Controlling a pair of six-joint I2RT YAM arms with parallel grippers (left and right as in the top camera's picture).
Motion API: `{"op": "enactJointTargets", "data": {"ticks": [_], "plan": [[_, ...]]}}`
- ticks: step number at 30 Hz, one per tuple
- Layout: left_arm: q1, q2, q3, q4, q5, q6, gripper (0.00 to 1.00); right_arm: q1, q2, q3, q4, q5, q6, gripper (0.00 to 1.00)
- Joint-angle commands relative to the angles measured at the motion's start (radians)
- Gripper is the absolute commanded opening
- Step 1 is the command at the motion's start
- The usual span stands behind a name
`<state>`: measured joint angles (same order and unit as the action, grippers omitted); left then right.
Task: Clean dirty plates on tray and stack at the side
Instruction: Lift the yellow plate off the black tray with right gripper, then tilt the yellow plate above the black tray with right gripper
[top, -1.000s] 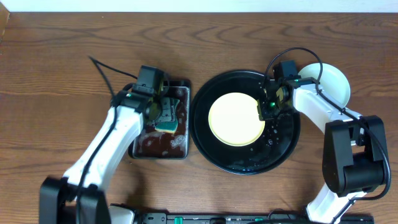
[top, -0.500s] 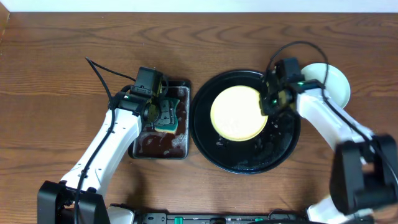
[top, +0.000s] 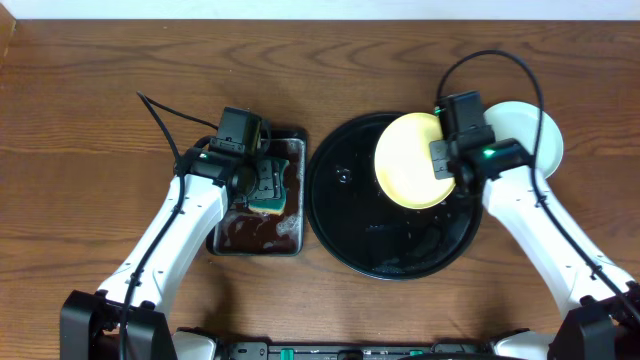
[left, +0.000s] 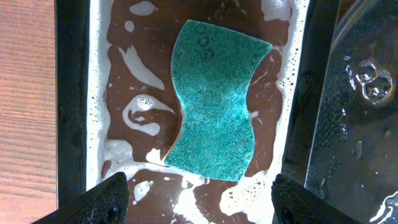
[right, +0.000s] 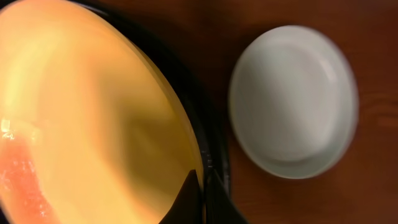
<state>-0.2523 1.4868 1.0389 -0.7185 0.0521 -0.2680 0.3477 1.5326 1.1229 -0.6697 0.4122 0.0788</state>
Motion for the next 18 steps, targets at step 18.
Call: {"op": "enactJointTargets", "data": {"ticks": [18], "plan": [[0.001,0.011,-0.072,0.054,-0.012,0.002,0.74,0.406,-0.013,0.008,0.06,0.918,0.003,0.01]]}}
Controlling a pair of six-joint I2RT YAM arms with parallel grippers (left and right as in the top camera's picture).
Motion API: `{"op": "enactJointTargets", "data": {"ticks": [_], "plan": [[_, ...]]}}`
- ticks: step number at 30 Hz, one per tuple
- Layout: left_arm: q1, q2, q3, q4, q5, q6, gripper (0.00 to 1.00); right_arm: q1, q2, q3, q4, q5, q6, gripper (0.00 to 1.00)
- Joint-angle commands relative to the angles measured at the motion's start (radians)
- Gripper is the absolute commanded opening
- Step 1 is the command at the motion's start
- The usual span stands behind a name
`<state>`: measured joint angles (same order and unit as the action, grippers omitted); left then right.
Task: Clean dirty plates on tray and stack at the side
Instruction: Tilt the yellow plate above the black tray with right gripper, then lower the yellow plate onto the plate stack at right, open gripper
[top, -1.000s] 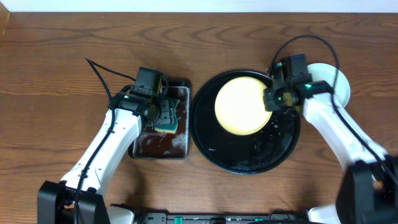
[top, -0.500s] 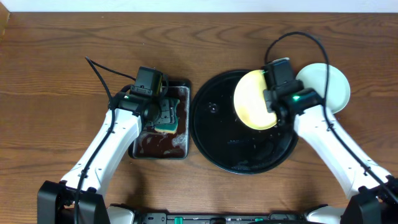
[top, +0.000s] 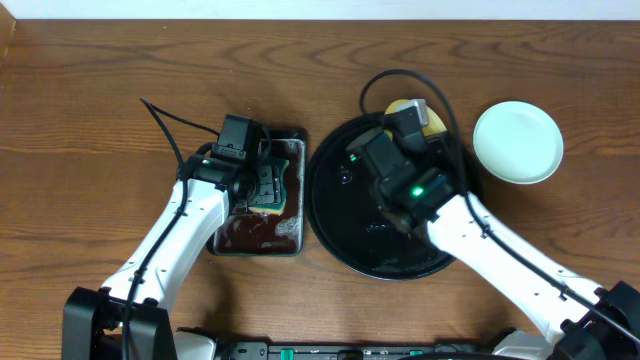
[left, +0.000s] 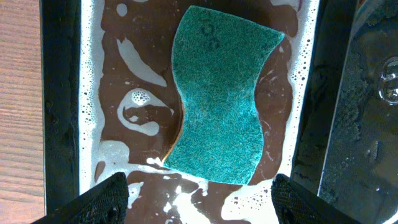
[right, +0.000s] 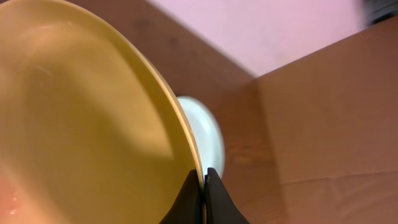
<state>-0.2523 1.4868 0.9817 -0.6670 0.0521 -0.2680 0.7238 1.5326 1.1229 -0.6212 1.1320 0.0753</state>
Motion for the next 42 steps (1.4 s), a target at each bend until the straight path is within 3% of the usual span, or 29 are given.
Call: {"op": "enactJointTargets", "data": {"ticks": [1,23,27,31,34,38,42], "plan": [[0.0,0.011,-0.015,0.002,-0.012,0.002,0.74,0.037,-0.013,0.008,0.018,0.21,0.006,0.01],[0.0,0.011,-0.016,0.002,-0.012,0.002,0.75,0.042,-0.012,0.008,0.056,0.212,0.006,0.01],[0.0,0.011,-0.016,0.002,-0.012,0.002,0.75,0.018,-0.012,0.008,0.068,0.142,0.04,0.01],[0.0,0.011,-0.016,0.001,-0.012,0.002,0.75,-0.066,-0.012,0.008,0.054,-0.035,0.148,0.01],[0.0,0.011,-0.016,0.0,-0.012,0.002,0.75,-0.172,-0.012,0.008,0.008,-0.169,0.319,0.01],[0.0,0.011,-0.016,-0.002,-0.011,0.002,0.75,-0.398,-0.012,0.008,-0.044,-0.445,0.621,0.01],[0.0,0.011,-0.016,-0.002,-0.011,0.002,0.75,-0.667,-0.008,0.007,-0.024,-0.832,0.777,0.01]]}}
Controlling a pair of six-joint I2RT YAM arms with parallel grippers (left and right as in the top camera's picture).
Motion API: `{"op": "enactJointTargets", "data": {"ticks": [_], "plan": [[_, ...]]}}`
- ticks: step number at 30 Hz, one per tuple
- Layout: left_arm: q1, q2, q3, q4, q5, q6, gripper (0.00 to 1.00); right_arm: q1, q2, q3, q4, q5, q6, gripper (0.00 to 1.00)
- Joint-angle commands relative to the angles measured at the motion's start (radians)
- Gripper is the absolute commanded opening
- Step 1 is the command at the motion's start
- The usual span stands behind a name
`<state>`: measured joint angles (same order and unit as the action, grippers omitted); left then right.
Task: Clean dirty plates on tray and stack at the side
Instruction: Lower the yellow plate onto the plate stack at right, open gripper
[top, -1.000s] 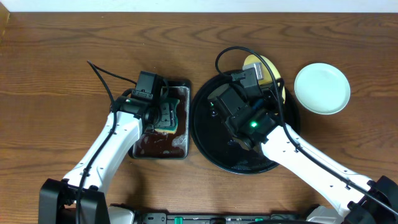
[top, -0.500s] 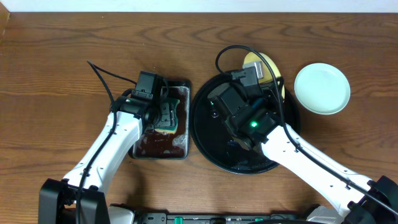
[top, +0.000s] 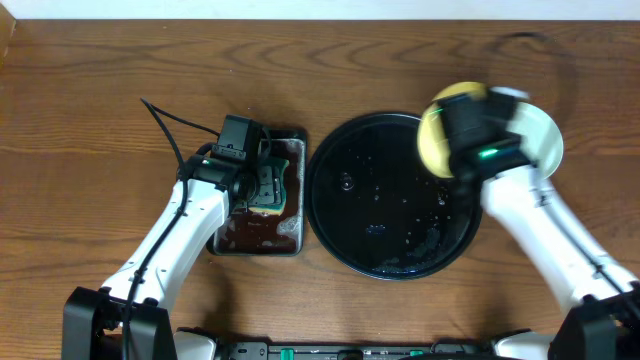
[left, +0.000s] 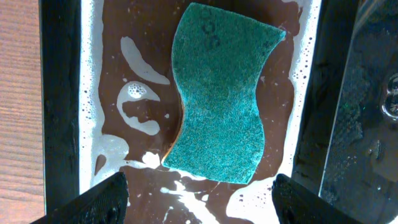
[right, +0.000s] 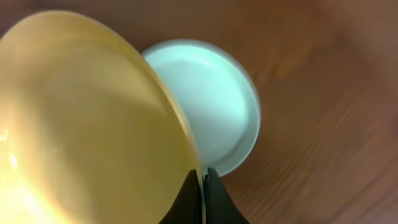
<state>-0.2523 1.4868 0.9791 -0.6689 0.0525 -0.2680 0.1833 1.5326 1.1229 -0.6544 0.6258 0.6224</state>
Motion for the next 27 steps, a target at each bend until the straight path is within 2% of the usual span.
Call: {"op": "enactJointTargets", "data": {"ticks": [1,4,9,24,25,26,27], "plan": [[0.0,0.011,-0.013,0.0,-0.012,0.002,0.75,-0.183,-0.005,0.006,0.021,-0.395,0.254,0.01],[0.001,0.011,-0.013,0.0,-0.012,0.002,0.75,-0.328,0.002,0.006,0.058,-0.533,0.268,0.01],[0.0,0.011,-0.013,0.0,-0.012,0.002,0.75,-0.444,0.009,0.006,0.06,-0.542,0.26,0.01],[0.001,0.011,-0.013,0.0,-0.012,0.002,0.75,-0.486,0.114,0.006,0.068,-0.491,0.252,0.01],[0.0,0.011,-0.013,0.0,-0.012,0.002,0.75,-0.485,0.122,0.006,0.068,-0.491,0.252,0.03],[0.0,0.011,-0.013,0.0,-0.012,0.002,0.75,-0.486,0.129,0.006,0.068,-0.491,0.252,0.09],[0.0,0.011,-0.013,0.0,-0.012,0.002,0.75,-0.486,0.137,0.006,0.068,-0.491,0.252,0.21]]}}
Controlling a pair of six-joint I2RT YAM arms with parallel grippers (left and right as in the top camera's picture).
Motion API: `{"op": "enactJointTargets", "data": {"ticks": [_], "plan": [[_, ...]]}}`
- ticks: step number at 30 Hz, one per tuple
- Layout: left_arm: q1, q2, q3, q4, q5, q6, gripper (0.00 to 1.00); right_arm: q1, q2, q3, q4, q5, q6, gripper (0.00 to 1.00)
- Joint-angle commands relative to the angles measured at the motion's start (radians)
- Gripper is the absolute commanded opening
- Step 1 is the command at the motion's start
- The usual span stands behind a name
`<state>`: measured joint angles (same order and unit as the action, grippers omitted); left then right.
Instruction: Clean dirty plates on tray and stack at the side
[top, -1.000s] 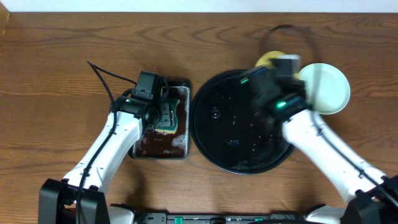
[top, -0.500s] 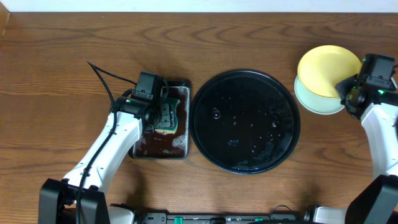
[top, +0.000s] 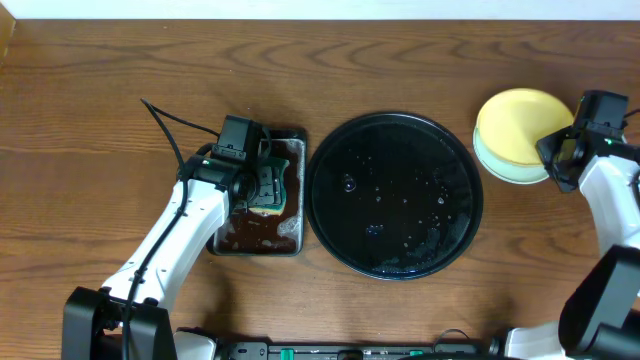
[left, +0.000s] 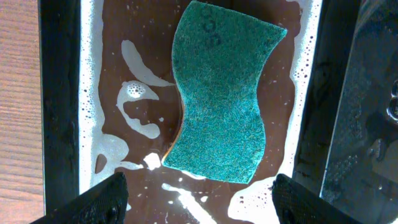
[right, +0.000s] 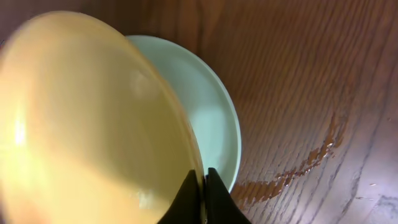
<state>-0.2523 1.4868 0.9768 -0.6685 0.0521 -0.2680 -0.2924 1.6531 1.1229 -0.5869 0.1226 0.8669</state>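
The yellow plate (top: 517, 123) lies over the pale green plate (top: 497, 167) at the table's right side, off the tray. My right gripper (right: 203, 180) is shut on the yellow plate's (right: 87, 118) rim, with the pale green plate (right: 214, 118) just beneath it. The round black tray (top: 395, 195) holds only water drops. My left gripper (left: 196, 198) hangs open over the brown soapy basin (left: 143, 106), above the green sponge (left: 221, 93) lying in it.
The rectangular black basin (top: 262, 195) sits left of the tray. Brown drips (right: 305, 162) wet the wood by the stacked plates. A black cable (top: 165, 115) trails off the left arm.
My right gripper has carried the yellow plate from over the tray's right rim out to the right, where it now lies over the pale green plate. The left gripper has stayed put.
My right gripper held the yellow plate flat over the tray's right part. Then it held it tilted on edge over the tray's back. Later it was at the tray's right rim beside the pale green plate, and now on that plate. The left gripper hovered open over the sponge throughout.
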Motion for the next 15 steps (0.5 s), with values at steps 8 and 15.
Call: {"op": "enactJointTargets", "data": {"ticks": [8,15], "plan": [[0.001,0.011,-0.011,0.001,-0.012,0.002,0.75,-0.007,0.027,0.006,0.002,-0.028,-0.141,0.75],[0.001,0.011,-0.01,0.029,-0.012,-0.002,0.75,0.016,0.027,0.006,0.03,-0.482,-0.626,0.99]]}}
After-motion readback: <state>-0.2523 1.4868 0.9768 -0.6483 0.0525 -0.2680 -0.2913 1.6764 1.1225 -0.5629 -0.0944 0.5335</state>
